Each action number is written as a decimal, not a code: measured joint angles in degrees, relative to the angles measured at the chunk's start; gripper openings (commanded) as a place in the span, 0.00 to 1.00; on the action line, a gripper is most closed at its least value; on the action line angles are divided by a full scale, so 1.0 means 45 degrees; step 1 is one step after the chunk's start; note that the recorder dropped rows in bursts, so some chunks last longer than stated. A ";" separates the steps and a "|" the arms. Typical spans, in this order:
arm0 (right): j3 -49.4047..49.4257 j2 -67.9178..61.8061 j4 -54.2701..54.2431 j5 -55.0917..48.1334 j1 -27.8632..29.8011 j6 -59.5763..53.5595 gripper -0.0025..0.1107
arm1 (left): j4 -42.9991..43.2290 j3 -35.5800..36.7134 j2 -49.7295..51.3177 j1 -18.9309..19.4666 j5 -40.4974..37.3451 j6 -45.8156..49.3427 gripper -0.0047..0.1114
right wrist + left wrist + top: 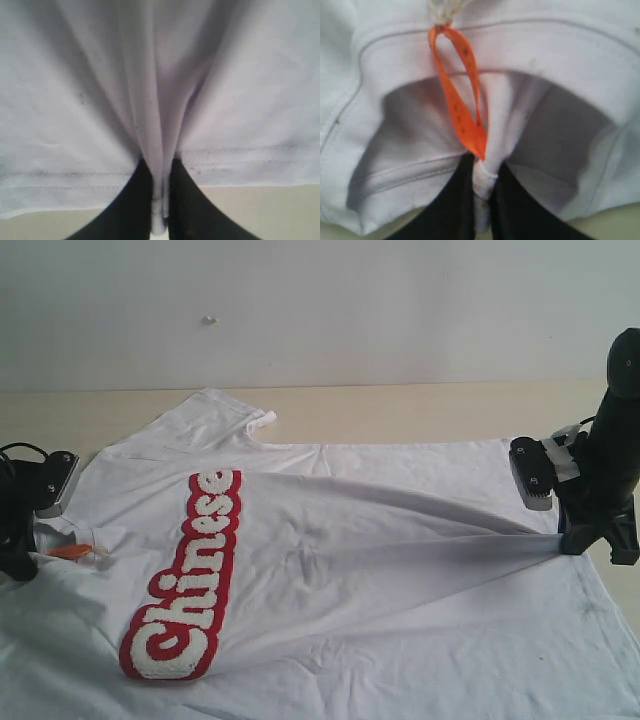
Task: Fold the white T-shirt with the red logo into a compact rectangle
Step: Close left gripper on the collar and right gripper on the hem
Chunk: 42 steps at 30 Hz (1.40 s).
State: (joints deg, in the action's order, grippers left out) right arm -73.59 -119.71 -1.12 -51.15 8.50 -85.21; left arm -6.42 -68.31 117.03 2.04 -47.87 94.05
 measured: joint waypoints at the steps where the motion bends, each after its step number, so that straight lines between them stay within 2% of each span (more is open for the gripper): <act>1: 0.0000 0.0000 0.0000 0.0000 0.0000 0.0000 0.02 | 0.0000 0.0000 0.0000 0.0000 0.0012 0.0000 0.05; 42: 0.0000 0.0000 -0.0199 0.0313 0.0000 0.0000 0.02 | -0.0026 0.0000 -0.0022 0.0000 0.0105 0.0000 0.05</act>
State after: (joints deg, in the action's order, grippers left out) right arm -73.59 -119.71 -2.01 -49.74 8.50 -85.21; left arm -6.54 -68.31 116.93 2.04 -47.40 94.05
